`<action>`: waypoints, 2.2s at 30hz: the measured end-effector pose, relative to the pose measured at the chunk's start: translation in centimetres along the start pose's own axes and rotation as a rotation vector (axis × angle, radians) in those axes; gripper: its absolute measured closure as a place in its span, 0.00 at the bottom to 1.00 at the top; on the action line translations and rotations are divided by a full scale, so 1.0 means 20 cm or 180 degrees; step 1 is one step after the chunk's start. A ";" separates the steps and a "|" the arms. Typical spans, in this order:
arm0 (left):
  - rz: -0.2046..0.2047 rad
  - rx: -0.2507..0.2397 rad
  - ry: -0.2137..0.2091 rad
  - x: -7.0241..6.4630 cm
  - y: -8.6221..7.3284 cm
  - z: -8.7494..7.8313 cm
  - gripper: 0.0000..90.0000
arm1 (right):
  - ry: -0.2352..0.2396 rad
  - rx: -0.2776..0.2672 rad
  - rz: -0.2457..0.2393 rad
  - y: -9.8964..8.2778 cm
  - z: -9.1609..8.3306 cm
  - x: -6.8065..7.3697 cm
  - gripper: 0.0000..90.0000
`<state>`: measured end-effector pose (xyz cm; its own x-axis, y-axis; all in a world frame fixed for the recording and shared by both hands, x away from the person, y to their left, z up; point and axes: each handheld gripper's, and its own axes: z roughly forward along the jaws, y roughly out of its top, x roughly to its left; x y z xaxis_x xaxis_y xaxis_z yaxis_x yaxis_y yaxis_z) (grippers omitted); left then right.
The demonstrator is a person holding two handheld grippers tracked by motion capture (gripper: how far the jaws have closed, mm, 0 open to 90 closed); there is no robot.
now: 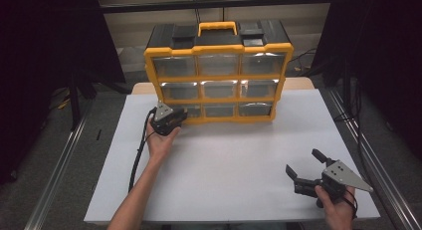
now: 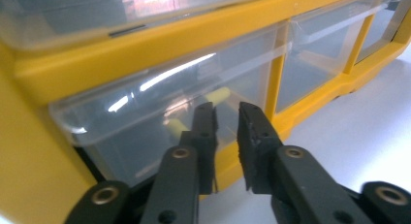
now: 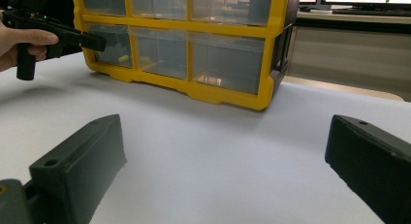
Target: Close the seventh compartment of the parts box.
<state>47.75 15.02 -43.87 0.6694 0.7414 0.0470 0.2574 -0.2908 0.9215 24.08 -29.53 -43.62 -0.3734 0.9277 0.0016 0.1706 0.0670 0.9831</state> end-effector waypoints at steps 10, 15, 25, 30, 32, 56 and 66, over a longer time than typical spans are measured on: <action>0.0031 -0.0111 -0.0020 -0.02 -0.03 -0.07 0.68 | -0.0007 0.0006 -0.0008 0.00 0.00 0.01 0.01; -0.0068 -0.0189 -0.0038 -0.03 -0.03 -0.10 0.51 | -0.0024 0.0009 -0.0004 0.00 0.00 0.01 0.01; -0.0254 -0.0346 0.0009 -0.05 -0.03 -0.17 0.22 | -0.0036 0.0008 -0.0004 0.00 0.00 0.01 0.01; -0.0210 -0.0379 0.0094 -0.07 -0.04 -0.22 0.10 | -0.0041 0.0007 -0.0013 0.00 0.00 0.01 0.01; -0.0194 -0.0378 0.0100 -0.07 -0.04 -0.25 0.06 | -0.0043 0.0006 -0.0010 0.00 0.00 0.01 0.01; -0.0328 -0.0569 0.0234 -0.15 -0.11 -0.46 0.03 | -0.0053 0.0007 -0.0008 0.00 0.00 0.01 0.01; -0.0422 -0.0570 0.0270 -0.19 -0.16 -0.54 0.05 | -0.0062 0.0005 -0.0001 0.00 0.00 0.00 0.01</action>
<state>36.74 19.68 -42.88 0.5750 0.8164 -0.0536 0.2063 -0.0813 0.9751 24.04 -29.50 -43.56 -0.3556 0.9346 -0.0024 0.1718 0.0678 0.9828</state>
